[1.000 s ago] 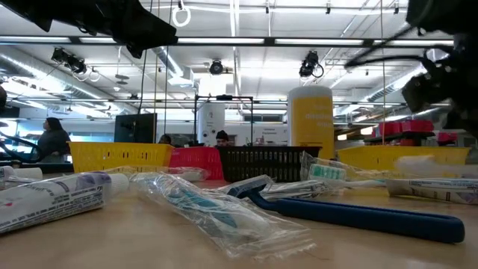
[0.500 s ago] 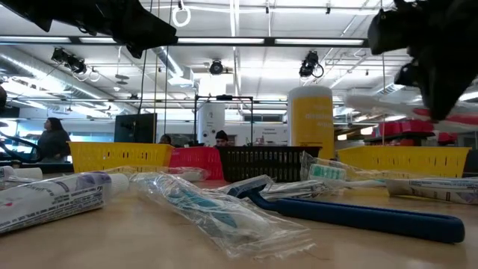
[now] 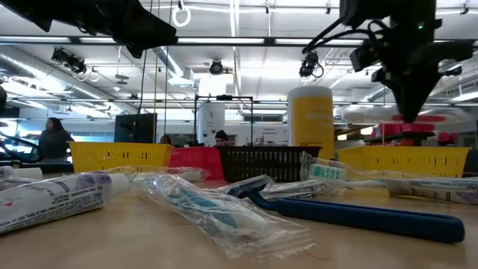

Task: Pick & Place Travel size toiletries
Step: Put the toothbrush into the right yellow bin

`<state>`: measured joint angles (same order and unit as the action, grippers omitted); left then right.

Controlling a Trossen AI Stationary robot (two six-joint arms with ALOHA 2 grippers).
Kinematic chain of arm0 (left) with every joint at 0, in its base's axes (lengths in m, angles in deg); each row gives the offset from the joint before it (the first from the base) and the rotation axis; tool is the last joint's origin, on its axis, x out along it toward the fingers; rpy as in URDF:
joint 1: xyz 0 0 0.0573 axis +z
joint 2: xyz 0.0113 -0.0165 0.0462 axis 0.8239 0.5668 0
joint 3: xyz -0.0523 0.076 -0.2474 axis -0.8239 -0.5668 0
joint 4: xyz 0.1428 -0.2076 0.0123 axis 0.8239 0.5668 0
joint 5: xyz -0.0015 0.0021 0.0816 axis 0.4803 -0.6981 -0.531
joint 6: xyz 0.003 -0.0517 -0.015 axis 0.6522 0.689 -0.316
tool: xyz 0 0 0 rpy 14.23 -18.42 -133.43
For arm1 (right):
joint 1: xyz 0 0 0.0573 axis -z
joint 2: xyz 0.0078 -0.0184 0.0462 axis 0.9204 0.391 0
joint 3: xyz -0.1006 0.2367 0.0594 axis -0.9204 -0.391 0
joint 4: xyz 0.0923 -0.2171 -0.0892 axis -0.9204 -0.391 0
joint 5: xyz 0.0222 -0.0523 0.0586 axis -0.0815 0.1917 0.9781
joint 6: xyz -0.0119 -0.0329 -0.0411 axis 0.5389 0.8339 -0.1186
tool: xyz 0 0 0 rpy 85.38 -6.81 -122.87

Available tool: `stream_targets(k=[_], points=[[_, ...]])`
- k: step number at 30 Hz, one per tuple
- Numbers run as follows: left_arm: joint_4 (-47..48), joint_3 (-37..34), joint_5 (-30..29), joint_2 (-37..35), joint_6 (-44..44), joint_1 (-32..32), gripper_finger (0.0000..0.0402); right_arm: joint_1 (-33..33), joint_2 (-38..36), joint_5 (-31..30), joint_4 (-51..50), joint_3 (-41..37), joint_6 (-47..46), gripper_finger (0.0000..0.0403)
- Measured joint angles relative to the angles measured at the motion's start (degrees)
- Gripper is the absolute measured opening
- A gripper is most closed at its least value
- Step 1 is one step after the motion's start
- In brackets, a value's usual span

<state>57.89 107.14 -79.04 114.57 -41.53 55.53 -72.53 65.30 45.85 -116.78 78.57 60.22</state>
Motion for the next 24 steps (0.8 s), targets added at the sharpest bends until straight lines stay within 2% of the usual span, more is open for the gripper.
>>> stream_targets(k=[4, 9, 17, 24], points=[[0.0, 0.0, 0.02, 0.0, 0.0, -0.02, 0.0139, 4.64, 0.09, 1.04, 0.02, 0.0, 5.25, 0.0038], [0.0, 0.0, 0.02, 0.0, -0.02, -0.01, 0.0139, 7.5, 2.03, 2.6, -0.27, -0.04, 9.16, 0.0039], [0.02, 0.0, 0.01, 0.0, -0.02, -0.01, 0.0139, 8.16, 8.81, 5.16, -1.89, -0.07, 13.41, 0.0039], [0.02, 0.0, 0.02, 0.0, -0.02, 0.0, 0.0139, 8.18, 13.23, 3.54, -2.78, -0.07, 14.86, 0.0047]])
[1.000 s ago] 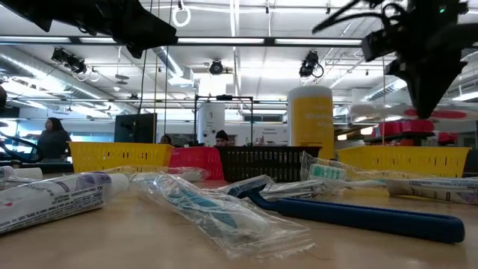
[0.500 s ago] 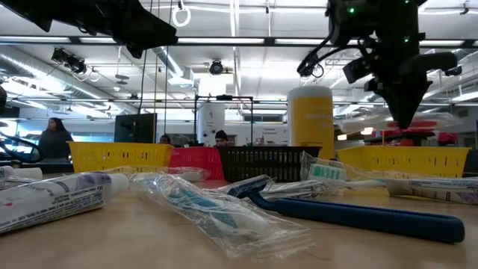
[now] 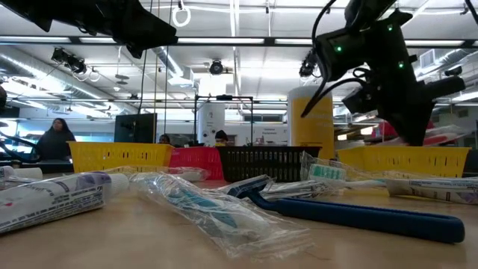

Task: Pick & Place Travel size toiletries
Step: Put the toothbrush into the right yellow bin

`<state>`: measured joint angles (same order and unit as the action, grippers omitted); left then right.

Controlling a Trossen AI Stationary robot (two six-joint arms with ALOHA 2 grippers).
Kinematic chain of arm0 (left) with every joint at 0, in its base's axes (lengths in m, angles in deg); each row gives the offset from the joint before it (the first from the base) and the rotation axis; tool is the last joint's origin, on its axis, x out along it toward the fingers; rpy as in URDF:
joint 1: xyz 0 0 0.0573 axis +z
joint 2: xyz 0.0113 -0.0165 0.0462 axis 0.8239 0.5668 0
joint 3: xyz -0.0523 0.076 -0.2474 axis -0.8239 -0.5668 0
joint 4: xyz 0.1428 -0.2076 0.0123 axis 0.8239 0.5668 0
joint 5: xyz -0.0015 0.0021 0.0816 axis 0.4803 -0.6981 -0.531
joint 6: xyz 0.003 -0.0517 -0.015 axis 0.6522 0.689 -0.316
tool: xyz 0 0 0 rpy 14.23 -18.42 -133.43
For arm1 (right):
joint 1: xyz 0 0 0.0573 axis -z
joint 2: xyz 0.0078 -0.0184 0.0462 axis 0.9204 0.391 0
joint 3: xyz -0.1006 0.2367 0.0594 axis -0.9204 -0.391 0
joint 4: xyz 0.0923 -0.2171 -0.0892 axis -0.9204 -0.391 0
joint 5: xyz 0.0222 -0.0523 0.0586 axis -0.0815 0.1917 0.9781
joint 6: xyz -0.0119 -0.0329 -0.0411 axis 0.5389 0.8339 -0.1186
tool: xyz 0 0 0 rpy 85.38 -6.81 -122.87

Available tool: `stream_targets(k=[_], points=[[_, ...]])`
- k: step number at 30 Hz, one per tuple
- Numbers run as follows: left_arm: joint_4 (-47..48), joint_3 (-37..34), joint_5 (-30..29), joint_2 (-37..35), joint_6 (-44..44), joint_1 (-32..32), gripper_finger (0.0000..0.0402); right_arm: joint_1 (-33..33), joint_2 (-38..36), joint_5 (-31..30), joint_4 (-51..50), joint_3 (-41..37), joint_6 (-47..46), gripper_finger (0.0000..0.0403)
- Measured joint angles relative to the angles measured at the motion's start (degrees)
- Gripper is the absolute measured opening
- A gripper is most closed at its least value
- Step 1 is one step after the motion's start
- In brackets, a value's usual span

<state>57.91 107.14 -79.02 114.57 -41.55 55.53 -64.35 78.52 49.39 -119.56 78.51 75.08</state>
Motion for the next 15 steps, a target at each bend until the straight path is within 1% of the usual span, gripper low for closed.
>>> stream_targets(k=[9, 15], points=[[0.0, 0.0, -0.02, -0.02, 0.0, -0.02, 0.0139, 0.04, 0.66, -0.05, 0.62, 0.0, 1.3, 0.0115], [0.02, 0.0, -0.01, 0.0, 0.0, -0.02, 0.0138, -0.14, 0.63, -0.05, -0.53, 1.54, -1.06, 0.0153]])
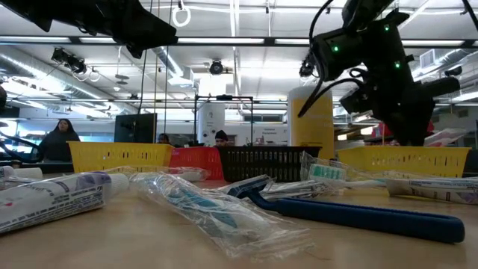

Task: Pick & Place Travel size toiletries
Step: Put the toothbrush into the right yellow bin

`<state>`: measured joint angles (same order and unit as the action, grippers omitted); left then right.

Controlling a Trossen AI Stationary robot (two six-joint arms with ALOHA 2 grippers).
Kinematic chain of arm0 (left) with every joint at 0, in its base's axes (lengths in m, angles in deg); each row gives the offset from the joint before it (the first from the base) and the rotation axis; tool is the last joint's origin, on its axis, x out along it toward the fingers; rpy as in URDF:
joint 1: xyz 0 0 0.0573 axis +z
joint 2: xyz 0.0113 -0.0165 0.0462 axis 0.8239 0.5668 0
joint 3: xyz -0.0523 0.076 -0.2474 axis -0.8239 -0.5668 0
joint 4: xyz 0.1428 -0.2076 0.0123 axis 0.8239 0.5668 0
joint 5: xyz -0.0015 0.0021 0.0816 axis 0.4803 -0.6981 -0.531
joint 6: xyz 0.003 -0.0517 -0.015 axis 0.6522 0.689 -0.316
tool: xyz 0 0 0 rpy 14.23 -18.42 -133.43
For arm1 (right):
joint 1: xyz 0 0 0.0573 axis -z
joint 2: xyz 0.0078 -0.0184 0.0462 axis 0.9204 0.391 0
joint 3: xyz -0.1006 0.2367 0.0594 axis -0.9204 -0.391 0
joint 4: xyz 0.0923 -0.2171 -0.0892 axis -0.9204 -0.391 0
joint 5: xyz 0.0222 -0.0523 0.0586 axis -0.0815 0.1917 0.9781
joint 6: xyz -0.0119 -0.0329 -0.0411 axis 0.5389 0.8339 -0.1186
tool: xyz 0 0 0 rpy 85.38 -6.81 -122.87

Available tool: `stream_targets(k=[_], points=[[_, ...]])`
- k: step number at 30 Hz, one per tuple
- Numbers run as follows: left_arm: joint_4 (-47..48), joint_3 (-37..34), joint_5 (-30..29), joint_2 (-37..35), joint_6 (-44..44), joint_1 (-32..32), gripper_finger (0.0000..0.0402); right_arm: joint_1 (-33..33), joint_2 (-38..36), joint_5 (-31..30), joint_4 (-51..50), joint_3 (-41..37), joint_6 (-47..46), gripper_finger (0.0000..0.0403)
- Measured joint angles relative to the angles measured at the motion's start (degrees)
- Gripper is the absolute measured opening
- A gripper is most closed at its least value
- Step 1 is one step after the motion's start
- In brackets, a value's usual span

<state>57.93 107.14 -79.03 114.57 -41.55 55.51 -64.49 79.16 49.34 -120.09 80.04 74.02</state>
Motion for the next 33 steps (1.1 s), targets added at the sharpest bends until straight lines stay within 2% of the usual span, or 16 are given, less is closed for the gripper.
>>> stream_targets(k=[5, 8, 17, 25, 30, 33], points=[[0.0, 0.0, 0.0, 0.0, 0.01, 0.01, 0.0138, -0.14, 0.0, 0.24, -3.11, 4.71, -2.95, 0.0167], [0.46, 0.0, -0.02, -0.02, 0.02, 0.0, 0.0138, -0.62, 0.0, 2.94, -2.6, 7.53, -3.98, 0.0163], [4.09, 0.0, 0.01, -0.02, 3.98, 0.02, 0.0138, -8.31, -0.02, 12.58, 7.6, 9.31, -3.71, 0.0141], [4.07, 0.0, 0.01, -0.02, 5.07, 0.0, 0.0138, -18.66, 1.13, 12.04, 18.73, 9.31, -7.27, 0.0161], [4.03, 0.0, 0.02, -0.02, 5.13, 0.0, 0.0138, -23.18, 4.85, 6.08, 22.1, 9.31, -12.04, 0.0163], [4.03, 0.0, 0.01, -0.02, 5.16, 0.0, 0.0138, -23.93, 7.34, 5.02, 22.87, 9.31, -14.27, 0.0157]])
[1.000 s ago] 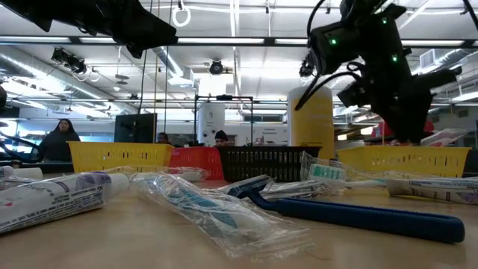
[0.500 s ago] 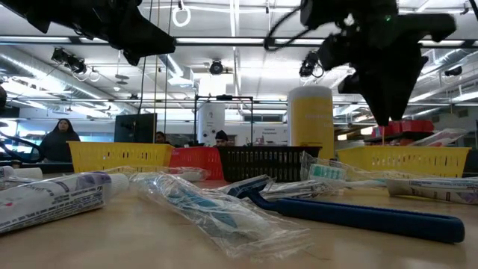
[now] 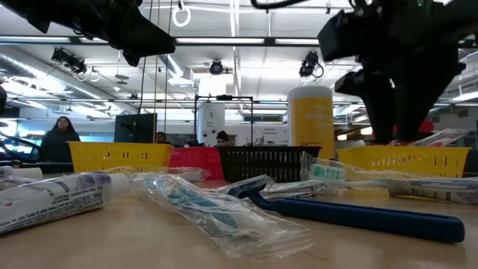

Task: Pick & Place Travel size toiletries
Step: Put the toothbrush into the right yellow bin

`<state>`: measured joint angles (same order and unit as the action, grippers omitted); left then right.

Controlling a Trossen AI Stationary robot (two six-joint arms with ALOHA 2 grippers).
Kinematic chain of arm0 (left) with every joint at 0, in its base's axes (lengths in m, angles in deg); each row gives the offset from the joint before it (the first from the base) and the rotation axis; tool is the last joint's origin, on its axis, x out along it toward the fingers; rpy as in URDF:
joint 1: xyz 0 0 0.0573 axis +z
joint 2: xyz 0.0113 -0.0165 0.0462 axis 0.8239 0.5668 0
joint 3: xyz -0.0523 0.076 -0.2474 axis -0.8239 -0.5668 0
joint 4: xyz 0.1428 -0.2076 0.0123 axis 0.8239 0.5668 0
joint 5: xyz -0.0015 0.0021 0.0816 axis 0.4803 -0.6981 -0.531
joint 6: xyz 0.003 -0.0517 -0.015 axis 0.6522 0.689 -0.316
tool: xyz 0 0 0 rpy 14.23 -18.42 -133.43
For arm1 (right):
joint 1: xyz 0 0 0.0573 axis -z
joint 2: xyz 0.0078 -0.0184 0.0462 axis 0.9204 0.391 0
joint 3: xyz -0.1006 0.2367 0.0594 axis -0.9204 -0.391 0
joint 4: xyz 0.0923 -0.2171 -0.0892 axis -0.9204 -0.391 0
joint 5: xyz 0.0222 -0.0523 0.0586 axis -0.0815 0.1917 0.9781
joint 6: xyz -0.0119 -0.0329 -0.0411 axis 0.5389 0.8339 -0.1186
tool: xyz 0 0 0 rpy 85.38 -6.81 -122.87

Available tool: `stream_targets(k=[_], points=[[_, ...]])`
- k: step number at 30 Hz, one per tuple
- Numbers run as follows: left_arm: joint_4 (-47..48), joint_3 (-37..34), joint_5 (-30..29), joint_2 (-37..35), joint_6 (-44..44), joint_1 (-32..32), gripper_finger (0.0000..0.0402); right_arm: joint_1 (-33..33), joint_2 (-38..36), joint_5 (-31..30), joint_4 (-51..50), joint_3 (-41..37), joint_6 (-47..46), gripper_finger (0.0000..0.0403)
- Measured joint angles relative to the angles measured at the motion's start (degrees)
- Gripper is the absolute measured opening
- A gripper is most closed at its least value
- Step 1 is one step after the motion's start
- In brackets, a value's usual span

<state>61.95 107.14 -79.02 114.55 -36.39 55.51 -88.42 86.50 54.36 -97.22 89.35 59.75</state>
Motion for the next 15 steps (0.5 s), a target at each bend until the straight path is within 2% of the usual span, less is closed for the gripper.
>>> stream_targets(k=[8, 15], points=[[-0.02, 0.0, 0.0, 0.0, 0.02, 0.0, 0.0138, 0.33, 4.64, -1.63, 1.49, 0.0, -1.88, 0.0149], [-0.02, 0.0, 0.0, 0.0, 0.02, 0.0, 0.0138, 1.46, 7.45, -4.05, 1.86, 0.0, -1.91, 0.0159]])
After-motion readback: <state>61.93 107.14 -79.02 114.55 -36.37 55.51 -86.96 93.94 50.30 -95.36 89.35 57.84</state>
